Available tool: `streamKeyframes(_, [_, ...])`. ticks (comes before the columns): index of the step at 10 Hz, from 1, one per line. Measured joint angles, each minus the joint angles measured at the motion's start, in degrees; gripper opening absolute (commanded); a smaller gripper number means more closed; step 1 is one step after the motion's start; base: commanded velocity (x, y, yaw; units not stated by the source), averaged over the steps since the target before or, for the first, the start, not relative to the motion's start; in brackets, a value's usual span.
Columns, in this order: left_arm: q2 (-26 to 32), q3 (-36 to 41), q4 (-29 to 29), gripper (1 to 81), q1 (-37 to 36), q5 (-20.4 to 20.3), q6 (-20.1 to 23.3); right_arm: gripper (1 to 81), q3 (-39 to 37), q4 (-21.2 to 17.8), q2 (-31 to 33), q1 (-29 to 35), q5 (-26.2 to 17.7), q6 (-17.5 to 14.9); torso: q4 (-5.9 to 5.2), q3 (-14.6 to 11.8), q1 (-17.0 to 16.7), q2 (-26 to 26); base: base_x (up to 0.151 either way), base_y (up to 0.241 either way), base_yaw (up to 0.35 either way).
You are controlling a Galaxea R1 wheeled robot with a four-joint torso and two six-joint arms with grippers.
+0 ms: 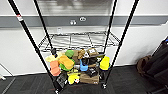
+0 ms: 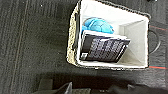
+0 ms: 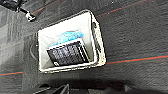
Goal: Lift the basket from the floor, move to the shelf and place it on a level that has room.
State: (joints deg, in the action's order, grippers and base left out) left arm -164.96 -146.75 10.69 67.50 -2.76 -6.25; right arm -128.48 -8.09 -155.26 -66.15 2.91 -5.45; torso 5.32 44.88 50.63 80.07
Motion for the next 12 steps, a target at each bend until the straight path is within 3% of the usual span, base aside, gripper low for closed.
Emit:
streamKeyframes(8, [0.38, -0.09, 0.05, 81.1, 0.52, 0.41, 0.00, 81.1, -11.06, 0.29, -6.31, 1.88, -7.13, -0.02, 0.00, -0.02, 9.99, 15.97, 0.000, 0.000, 0.000])
streamKeyframes(12, [0.40, -0.11, 0.07, 81.1, 1.21, 0.44, 0.00, 81.1, -11.52, 0.13, -6.05, 3.02, -7.45, -0.02, 0.00, 1.13, 14.45, 23.08, 0.000, 0.000, 0.000])
